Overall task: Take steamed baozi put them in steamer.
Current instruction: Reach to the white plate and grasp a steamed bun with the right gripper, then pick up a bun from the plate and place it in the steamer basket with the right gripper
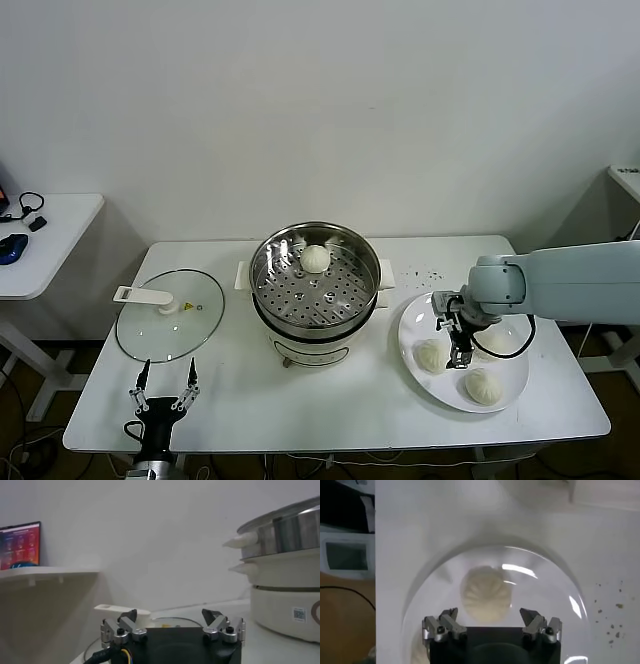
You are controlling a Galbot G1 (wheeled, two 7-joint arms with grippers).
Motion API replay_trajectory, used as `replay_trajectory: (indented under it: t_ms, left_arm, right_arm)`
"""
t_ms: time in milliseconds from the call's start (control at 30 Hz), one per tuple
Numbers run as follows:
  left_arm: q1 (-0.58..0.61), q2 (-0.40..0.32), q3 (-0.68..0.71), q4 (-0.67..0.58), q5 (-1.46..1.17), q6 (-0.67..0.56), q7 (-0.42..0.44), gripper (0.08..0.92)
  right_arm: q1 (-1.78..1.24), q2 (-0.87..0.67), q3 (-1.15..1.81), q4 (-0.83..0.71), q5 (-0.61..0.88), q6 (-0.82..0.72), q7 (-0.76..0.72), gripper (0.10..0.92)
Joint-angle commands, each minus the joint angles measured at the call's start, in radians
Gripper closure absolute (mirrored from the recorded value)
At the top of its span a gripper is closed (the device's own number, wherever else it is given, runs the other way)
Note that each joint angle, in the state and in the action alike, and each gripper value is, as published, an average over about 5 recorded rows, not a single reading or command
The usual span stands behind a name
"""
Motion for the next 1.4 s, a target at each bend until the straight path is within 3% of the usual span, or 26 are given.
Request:
replay_trajectory:
  t_ms: [33, 667, 767, 1133, 1400]
  left_arm:
    - [0.001, 0.000, -0.002, 0.000, 0.001, 0.000, 0.000, 0.177]
    - [-0.002, 0.000, 0.000, 0.000, 0.001, 0.001, 0.000, 0.177]
    - [-0.002, 0.001, 0.001, -0.002, 0.002, 0.002, 0.001, 0.177]
    - [0.004, 0.003, -0.002, -0.011, 0.003, 0.003, 0.001, 0.177]
    - [0.011, 0.004, -0.001, -0.023, 0.005, 0.005, 0.001, 0.177]
  right_arm:
    - [-0.076, -0.009, 0.058, -0.014, -0.013, -0.027, 0.018, 0.203]
    - [-0.117, -0.003, 0.102, -0.081, -0.060, 0.003, -0.009, 0.205]
    - [-0.121, -0.002, 0.105, -0.080, -0.060, 0.003, -0.013, 0.249]
    - [-0.069, -0.013, 0.095, -0.063, -0.053, 0.013, -0.039, 0.535]
    - [0.159, 0.005, -0.030, -0.021, 0.022, 0.071, -0.124, 0.562]
